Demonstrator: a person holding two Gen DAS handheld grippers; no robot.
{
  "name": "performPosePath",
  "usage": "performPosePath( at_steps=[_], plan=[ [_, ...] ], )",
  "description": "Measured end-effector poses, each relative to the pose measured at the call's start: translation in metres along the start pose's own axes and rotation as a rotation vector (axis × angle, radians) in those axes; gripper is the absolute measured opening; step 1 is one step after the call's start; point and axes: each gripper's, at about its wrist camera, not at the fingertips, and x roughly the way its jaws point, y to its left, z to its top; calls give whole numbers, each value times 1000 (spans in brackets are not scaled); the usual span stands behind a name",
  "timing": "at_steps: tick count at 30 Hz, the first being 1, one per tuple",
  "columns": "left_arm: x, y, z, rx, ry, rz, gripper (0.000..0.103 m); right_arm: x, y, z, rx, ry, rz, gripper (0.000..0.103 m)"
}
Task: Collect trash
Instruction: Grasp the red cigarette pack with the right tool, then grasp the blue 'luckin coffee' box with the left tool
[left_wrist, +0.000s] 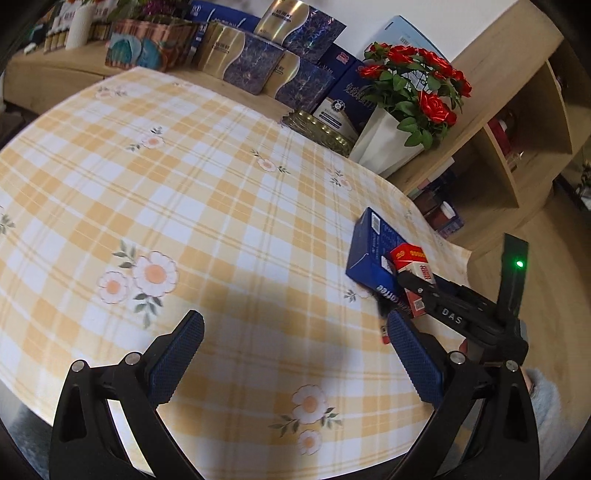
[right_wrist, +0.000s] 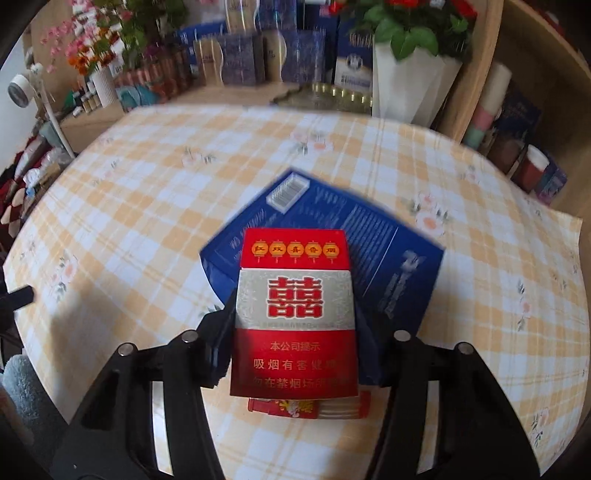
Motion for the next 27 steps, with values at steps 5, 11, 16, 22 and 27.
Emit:
performPosePath(
  at_steps=[5,11,16,22,27],
  plan=[
    [24,-9,8,-84,42,-92,89,-10,-33,4,24,-52,-133,57],
    [59,-31,14,-151,87,-211,78,10,-70,-16,99,28,-169,57],
    [98,-37,13,-279,146,-320,65,10,-74,-21,123,4,-138,57],
    [142,-39,7,-473,195,-411,47,10,-76,-23,138,-8,-110,57],
    [159,-41,2,-521,200,-395,45,10,-79,-24,154,-16,-89,57]
  ],
)
